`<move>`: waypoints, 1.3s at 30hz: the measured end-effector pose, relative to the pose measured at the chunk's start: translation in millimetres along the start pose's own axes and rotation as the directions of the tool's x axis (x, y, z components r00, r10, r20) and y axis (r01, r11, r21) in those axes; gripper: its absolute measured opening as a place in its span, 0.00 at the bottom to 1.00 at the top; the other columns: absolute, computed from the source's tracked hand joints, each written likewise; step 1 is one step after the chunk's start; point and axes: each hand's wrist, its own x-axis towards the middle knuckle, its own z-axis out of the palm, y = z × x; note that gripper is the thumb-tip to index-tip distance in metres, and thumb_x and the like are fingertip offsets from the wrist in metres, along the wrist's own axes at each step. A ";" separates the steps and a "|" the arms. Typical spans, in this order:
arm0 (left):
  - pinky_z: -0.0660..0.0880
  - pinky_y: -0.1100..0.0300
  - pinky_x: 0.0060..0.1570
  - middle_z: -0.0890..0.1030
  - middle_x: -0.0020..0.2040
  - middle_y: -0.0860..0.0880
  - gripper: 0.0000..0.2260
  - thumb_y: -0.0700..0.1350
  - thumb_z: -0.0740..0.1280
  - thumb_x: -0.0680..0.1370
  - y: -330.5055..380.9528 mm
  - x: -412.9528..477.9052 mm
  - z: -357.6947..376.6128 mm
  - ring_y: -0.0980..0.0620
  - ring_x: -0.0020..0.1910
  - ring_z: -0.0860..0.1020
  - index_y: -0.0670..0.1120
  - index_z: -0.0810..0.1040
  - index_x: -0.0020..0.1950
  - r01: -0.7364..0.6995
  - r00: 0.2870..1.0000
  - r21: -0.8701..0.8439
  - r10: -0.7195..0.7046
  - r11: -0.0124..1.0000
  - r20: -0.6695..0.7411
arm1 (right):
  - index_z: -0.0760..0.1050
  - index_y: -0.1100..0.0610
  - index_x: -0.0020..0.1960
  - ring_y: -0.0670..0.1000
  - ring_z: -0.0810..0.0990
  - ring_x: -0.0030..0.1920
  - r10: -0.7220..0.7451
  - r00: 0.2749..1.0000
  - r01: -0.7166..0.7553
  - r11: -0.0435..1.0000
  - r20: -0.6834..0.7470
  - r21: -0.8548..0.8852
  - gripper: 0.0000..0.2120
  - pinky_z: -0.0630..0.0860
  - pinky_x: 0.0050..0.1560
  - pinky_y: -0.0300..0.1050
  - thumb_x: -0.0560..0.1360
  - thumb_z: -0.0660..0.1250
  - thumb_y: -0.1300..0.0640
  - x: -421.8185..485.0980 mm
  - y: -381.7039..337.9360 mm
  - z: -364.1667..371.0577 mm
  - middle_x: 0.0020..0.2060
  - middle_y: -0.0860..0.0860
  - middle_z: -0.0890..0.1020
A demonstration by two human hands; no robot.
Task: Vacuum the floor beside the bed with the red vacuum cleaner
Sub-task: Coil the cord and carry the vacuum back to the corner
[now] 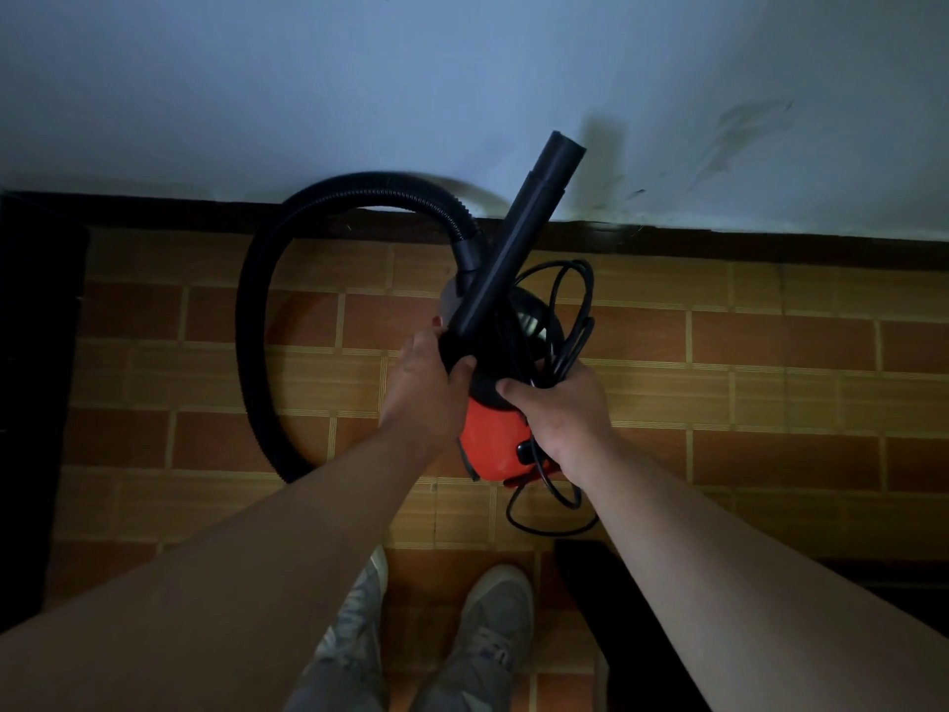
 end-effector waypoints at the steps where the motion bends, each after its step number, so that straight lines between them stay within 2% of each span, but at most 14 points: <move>1: 0.74 0.56 0.55 0.76 0.61 0.48 0.17 0.48 0.66 0.82 -1.4 0.6 -0.1 0.49 0.60 0.76 0.45 0.71 0.70 0.001 1.000 -0.003 -0.001 1.000 0.002 | 0.82 0.48 0.53 0.49 0.84 0.49 0.005 1.000 -0.005 1.000 -0.010 -0.009 0.14 0.82 0.54 0.56 0.68 0.78 0.52 0.1 -0.2 1.0 0.45 0.44 0.85; 4: 0.72 0.58 0.52 0.75 0.57 0.51 0.17 0.47 0.67 0.82 -3.6 0.1 -1.6 0.50 0.59 0.76 0.45 0.71 0.69 -0.005 1.000 0.007 0.005 1.000 0.016 | 0.81 0.47 0.52 0.49 0.83 0.48 0.012 0.999 -0.013 1.000 -0.035 -0.027 0.12 0.81 0.55 0.56 0.69 0.77 0.52 0.3 -1.3 2.2 0.44 0.43 0.85; 7: 0.74 0.55 0.56 0.77 0.60 0.49 0.16 0.48 0.66 0.82 -5.2 -1.3 -4.8 0.50 0.59 0.76 0.46 0.71 0.69 -0.054 0.997 0.012 0.053 0.998 0.048 | 0.80 0.48 0.51 0.47 0.82 0.48 -0.015 0.999 0.014 0.999 -0.033 -0.046 0.11 0.80 0.55 0.54 0.71 0.74 0.58 -2.3 -4.6 3.8 0.44 0.43 0.84; 10: 0.76 0.54 0.54 0.76 0.57 0.49 0.14 0.51 0.63 0.83 -6.8 -6.9 -17.7 0.51 0.57 0.76 0.48 0.71 0.67 -0.152 0.984 0.011 0.150 0.988 0.090 | 0.76 0.46 0.55 0.48 0.81 0.50 -0.093 0.996 0.094 0.988 0.013 -0.123 0.15 0.80 0.51 0.47 0.73 0.71 0.61 -6.8 -7.7 4.3 0.46 0.42 0.82; 13: 0.72 0.66 0.48 0.77 0.53 0.53 0.12 0.52 0.61 0.84 -3.9 -19.5 -44.0 0.60 0.52 0.76 0.53 0.70 0.67 -0.308 0.945 -0.002 0.307 0.951 0.111 | 0.74 0.46 0.62 0.46 0.79 0.50 -0.137 0.985 0.158 0.964 0.109 -0.213 0.19 0.73 0.46 0.37 0.74 0.69 0.62 -11.3 -7.4 -0.2 0.49 0.43 0.81; 16: 0.69 0.74 0.39 0.75 0.45 0.57 0.07 0.50 0.59 0.85 1.5 -32.1 -75.2 0.66 0.44 0.76 0.56 0.69 0.63 -0.385 0.918 -0.045 0.388 0.922 0.087 | 0.73 0.46 0.60 0.45 0.79 0.48 -0.141 0.966 0.219 0.891 0.217 -0.398 0.17 0.76 0.50 0.40 0.75 0.70 0.59 -15.4 -6.7 -4.0 0.47 0.42 0.80; 19: 0.69 0.72 0.32 0.75 0.38 0.56 0.07 0.54 0.58 0.84 -4.1 -33.0 -101.9 0.65 0.36 0.77 0.56 0.70 0.60 -0.323 0.942 -0.009 0.323 0.946 0.090 | 0.76 0.46 0.58 0.48 0.82 0.46 -0.145 0.947 0.292 0.758 0.286 -0.583 0.15 0.81 0.51 0.51 0.72 0.70 0.55 -18.4 -12.9 -4.2 0.44 0.44 0.83; 22: 0.68 0.69 0.27 0.77 0.35 0.54 0.10 0.57 0.63 0.82 -12.2 -29.7 -121.8 0.63 0.32 0.78 0.55 0.70 0.59 -0.235 0.964 0.078 0.222 0.969 0.143 | 0.76 0.46 0.57 0.49 0.82 0.45 -0.135 0.927 0.351 0.635 0.349 -0.688 0.14 0.79 0.54 0.53 0.72 0.71 0.54 -20.9 -26.0 -3.6 0.41 0.45 0.83; 25: 0.71 0.66 0.26 0.78 0.36 0.52 0.12 0.58 0.66 0.80 -17.2 -26.9 -133.1 0.60 0.29 0.78 0.56 0.70 0.58 -0.198 0.966 0.132 0.170 0.971 0.195 | 0.74 0.46 0.54 0.49 0.79 0.41 -0.127 0.894 0.428 0.527 0.430 -0.734 0.12 0.77 0.56 0.53 0.74 0.70 0.55 -21.5 -38.1 -0.7 0.36 0.43 0.79; 27: 0.73 0.63 0.26 0.78 0.35 0.51 0.11 0.59 0.66 0.80 -20.5 -23.3 -137.1 0.58 0.28 0.78 0.55 0.70 0.56 -0.195 0.961 0.151 0.158 0.969 0.225 | 0.74 0.47 0.59 0.50 0.79 0.41 -0.139 0.870 0.482 0.440 0.473 -0.758 0.14 0.75 0.57 0.53 0.74 0.69 0.55 -20.5 -45.3 2.9 0.36 0.43 0.78; 29: 0.73 0.64 0.25 0.78 0.35 0.50 0.09 0.59 0.66 0.81 -20.3 -20.3 -140.3 0.59 0.27 0.77 0.56 0.69 0.53 -0.197 0.956 0.138 0.159 0.971 0.245 | 0.73 0.49 0.66 0.51 0.79 0.44 -0.140 0.849 0.524 0.352 0.510 -0.775 0.19 0.72 0.60 0.53 0.75 0.67 0.55 -18.6 -52.6 6.7 0.39 0.44 0.80; 33: 0.71 0.68 0.24 0.79 0.37 0.49 0.11 0.57 0.66 0.81 -13.8 -16.0 -144.2 0.61 0.27 0.78 0.52 0.70 0.56 -0.206 0.953 0.101 0.176 0.973 0.246 | 0.71 0.48 0.66 0.51 0.76 0.44 -0.144 0.810 0.586 0.218 0.568 -0.781 0.19 0.69 0.59 0.54 0.75 0.66 0.56 -13.7 -64.6 14.0 0.41 0.45 0.79; 36: 0.72 0.68 0.24 0.79 0.38 0.49 0.10 0.56 0.66 0.82 -12.3 -11.6 -146.7 0.61 0.28 0.79 0.52 0.70 0.56 -0.176 0.963 0.053 0.161 0.983 0.218 | 0.72 0.49 0.66 0.50 0.73 0.43 -0.164 0.802 0.597 0.218 0.574 -0.772 0.19 0.70 0.57 0.53 0.76 0.67 0.56 -9.5 -70.6 18.9 0.40 0.44 0.76; 39: 0.78 0.61 0.27 0.80 0.40 0.48 0.13 0.58 0.65 0.81 -14.7 -6.2 -147.0 0.57 0.29 0.80 0.52 0.72 0.59 -0.151 0.973 0.043 0.141 0.988 0.182 | 0.73 0.49 0.63 0.49 0.75 0.42 -0.198 0.835 0.549 0.337 0.513 -0.765 0.17 0.75 0.53 0.52 0.75 0.69 0.57 -4.9 -70.0 24.5 0.38 0.44 0.76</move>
